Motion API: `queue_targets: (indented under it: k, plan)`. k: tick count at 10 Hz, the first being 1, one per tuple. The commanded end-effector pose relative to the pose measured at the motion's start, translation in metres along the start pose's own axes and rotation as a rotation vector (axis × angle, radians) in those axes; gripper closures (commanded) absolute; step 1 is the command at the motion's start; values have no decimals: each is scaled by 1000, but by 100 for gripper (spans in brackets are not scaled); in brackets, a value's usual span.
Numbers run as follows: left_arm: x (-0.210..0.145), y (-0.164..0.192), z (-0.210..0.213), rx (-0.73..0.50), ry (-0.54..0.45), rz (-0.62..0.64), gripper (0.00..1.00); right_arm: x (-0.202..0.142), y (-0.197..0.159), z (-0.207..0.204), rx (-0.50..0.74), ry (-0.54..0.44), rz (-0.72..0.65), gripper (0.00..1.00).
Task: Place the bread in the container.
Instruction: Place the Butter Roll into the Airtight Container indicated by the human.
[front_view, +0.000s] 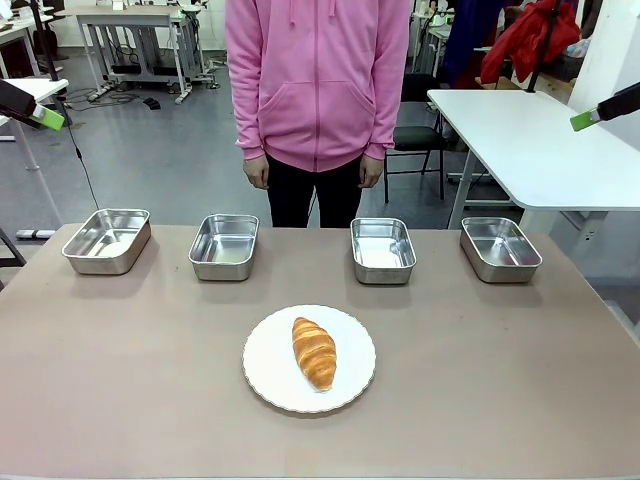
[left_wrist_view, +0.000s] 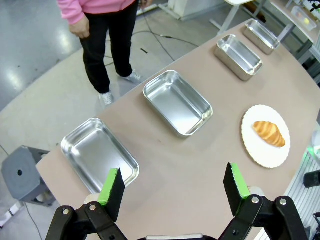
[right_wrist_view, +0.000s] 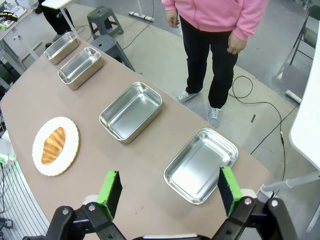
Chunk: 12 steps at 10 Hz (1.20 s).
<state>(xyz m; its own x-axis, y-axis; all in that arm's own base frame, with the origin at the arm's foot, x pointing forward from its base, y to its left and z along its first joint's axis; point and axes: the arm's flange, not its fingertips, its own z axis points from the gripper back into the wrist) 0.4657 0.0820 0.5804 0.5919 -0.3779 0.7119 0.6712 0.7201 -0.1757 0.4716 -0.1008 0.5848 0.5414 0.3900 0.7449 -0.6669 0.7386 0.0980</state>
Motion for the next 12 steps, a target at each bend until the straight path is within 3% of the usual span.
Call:
queue_targets:
  k: [1,12]
  plan:
    - [-1,-1,2,-17,-23,-11,0,0,1,-1,7,-11,-1,0]
    - [-1,-1,2,-17,-23,-11,0,0,1,-1,7,-11,-1,0]
